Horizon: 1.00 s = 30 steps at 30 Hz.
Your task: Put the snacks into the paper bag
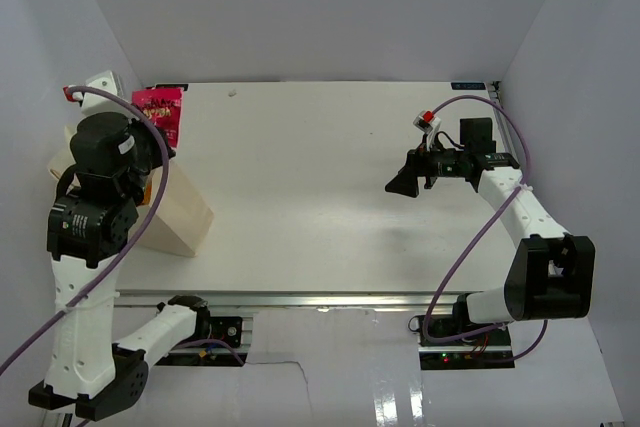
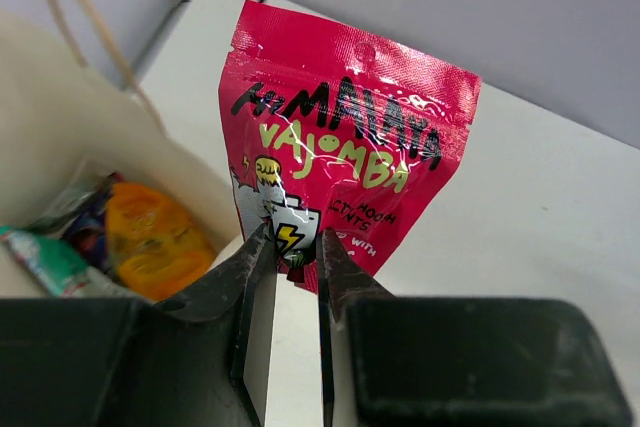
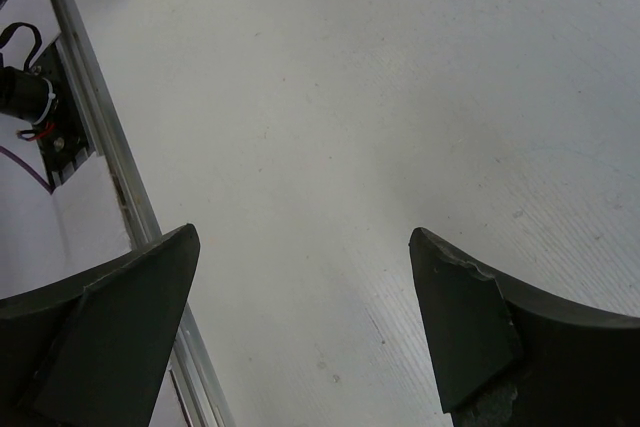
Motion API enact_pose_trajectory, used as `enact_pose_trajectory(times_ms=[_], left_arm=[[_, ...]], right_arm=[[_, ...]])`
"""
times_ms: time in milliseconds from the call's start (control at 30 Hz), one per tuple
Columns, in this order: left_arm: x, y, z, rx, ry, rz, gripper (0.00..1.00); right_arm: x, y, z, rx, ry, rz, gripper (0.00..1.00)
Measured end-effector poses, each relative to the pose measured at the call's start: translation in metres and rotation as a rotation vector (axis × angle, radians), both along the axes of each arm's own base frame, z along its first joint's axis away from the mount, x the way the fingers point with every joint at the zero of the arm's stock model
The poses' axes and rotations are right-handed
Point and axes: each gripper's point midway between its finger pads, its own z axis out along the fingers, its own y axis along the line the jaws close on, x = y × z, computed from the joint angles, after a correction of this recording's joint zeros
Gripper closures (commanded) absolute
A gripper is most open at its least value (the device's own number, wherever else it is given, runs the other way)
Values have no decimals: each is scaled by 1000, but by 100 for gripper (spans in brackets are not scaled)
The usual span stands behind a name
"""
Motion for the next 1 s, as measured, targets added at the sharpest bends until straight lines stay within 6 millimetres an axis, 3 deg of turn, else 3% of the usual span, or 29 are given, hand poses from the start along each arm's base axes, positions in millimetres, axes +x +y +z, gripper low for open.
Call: enact_pose_trajectory(times_ms=[233,433,467,567,600,733,1000], left_arm=[[-20,42,-36,83,132,231,94],[-13,62,-72,172,252,370,85],[-10,65,-76,183,270,386,77],[-2,71,-88,209,317,426,65],[-1,73,-90,211,326,436,55],[0,77,-88,201,317,454,34],[-3,67,-61,118,224,402,21]], right_arm=[[0,0,0,3,3,0,9],[0,0,0,3,3,0,9],[0,0,0,3,2,0,9],[0,0,2,3,-2,0,9],[-1,0,2,3,-4,0,9],[-2,0,6,4,-18,0,9],[-2,-1,8,4,-25,-2,9]])
